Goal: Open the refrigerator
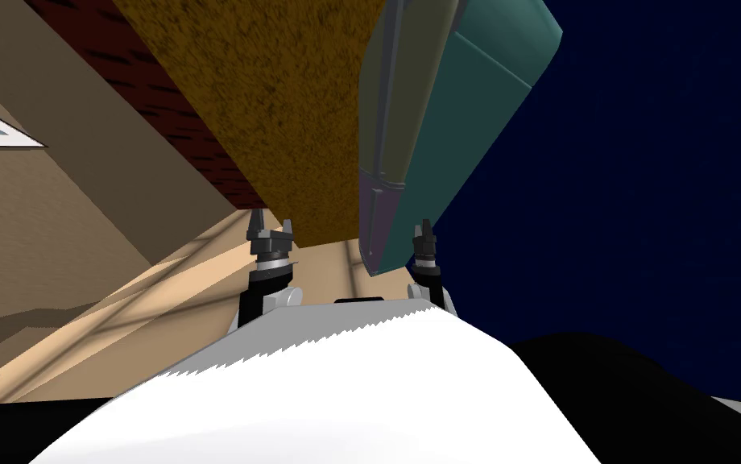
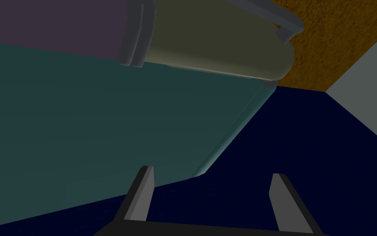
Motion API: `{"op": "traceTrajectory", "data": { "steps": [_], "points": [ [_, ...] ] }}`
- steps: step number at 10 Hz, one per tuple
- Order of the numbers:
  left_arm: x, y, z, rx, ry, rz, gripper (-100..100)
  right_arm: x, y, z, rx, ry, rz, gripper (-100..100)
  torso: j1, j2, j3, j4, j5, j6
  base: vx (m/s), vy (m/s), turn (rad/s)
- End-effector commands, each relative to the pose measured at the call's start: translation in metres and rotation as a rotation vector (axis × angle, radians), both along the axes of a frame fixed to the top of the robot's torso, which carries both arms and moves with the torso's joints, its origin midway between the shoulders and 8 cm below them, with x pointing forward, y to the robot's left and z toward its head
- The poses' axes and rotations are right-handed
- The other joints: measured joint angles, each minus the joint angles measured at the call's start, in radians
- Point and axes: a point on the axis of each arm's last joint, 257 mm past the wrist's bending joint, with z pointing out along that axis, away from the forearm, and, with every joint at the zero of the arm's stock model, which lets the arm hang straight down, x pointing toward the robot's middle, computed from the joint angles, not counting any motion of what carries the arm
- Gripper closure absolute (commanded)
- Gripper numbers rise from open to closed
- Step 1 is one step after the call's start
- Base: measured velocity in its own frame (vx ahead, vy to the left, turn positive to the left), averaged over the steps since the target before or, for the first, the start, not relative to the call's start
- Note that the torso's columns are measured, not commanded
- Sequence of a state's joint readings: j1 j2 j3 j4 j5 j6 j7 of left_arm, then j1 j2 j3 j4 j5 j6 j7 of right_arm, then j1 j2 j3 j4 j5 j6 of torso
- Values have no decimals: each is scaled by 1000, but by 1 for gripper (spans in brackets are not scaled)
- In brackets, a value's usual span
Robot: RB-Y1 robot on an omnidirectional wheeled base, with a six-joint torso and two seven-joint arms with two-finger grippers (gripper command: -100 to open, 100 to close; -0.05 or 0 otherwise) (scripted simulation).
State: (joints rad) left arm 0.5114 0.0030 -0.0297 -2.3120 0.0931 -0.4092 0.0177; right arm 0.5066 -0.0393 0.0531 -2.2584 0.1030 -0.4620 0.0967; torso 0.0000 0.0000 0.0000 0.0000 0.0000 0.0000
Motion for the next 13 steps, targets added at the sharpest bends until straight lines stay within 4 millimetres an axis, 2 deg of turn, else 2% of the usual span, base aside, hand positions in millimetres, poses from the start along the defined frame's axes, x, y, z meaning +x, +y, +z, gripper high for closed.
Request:
{"op": "traceTrajectory", "data": {
  "steps": [1, 9, 10, 11, 13],
  "points": [
    [0, 0, 0, 0, 0, 0, 0, 0, 0, 0, 0, 0, 0, 0, 0, 40, -82, 41, 0, 0, 0, 0, 0],
    [0, 0, 0, 0, 0, 0, 0, 0, 0, 0, 0, 0, 0, 0, 0, 618, -1234, 617, 0, 0, 0, 0, 0],
    [0, 0, 0, 0, 0, 0, 0, 1, 5, 4, -71, -10, 6, -100, 0, 691, -1382, 691, 0, 0, 17, 17, -26],
    [0, 0, 0, 0, 0, 0, 0, 1, 7, 7, -111, -18, 5, -100, 1, 725, -1451, 724, 0, 0, 25, 35, -27],
    [0, 0, 0, 0, 0, 0, 0, 2, 13, 15, -207, -42, -1, -100, 1, 736, -1476, 736, 0, 0, 31, 50, -40]
  ]
}}
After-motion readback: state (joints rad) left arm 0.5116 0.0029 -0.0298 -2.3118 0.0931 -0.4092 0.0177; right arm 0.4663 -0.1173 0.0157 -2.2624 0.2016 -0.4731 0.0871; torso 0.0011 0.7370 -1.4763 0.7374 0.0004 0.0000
